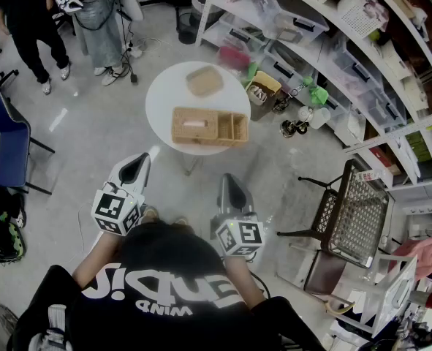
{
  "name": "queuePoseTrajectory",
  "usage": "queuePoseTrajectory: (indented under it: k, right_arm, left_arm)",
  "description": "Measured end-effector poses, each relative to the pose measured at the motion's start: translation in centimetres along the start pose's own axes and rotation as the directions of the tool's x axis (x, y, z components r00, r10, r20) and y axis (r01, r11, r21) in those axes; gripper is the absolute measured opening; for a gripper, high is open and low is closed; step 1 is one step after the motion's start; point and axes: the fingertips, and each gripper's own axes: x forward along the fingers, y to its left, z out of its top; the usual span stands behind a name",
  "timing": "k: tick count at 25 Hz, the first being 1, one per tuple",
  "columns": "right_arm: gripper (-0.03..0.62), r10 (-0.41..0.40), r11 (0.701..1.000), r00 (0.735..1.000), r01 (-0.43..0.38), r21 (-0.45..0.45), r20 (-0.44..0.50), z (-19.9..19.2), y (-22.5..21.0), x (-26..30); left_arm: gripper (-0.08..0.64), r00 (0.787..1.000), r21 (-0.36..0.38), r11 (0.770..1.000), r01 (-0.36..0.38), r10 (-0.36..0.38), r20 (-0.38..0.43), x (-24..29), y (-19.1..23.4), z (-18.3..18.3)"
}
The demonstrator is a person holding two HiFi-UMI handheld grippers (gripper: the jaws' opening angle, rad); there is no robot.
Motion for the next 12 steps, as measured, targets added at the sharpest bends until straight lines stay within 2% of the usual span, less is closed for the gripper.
queuePoseTrajectory:
  k: [5, 12]
  right_arm:
    - [-0.006, 0.020, 1.000, 1.000, -0.020, -0.007, 0.006, 0.6, -1.2, -0.1]
    - [-0.006, 0.054, 0.999, 0.998, -0.054, 0.005, 0.011, -0.1, -2.4, -0.9]
  left_arm:
    - [0.002, 1.000, 0.004, 1.000, -0.024, 0.024, 0.005, 0.7, -0.8, 0.1]
    - [0.002, 0.992, 0.006, 0.994, -0.113, 0.113, 0.052, 0.0, -0.5, 0.0]
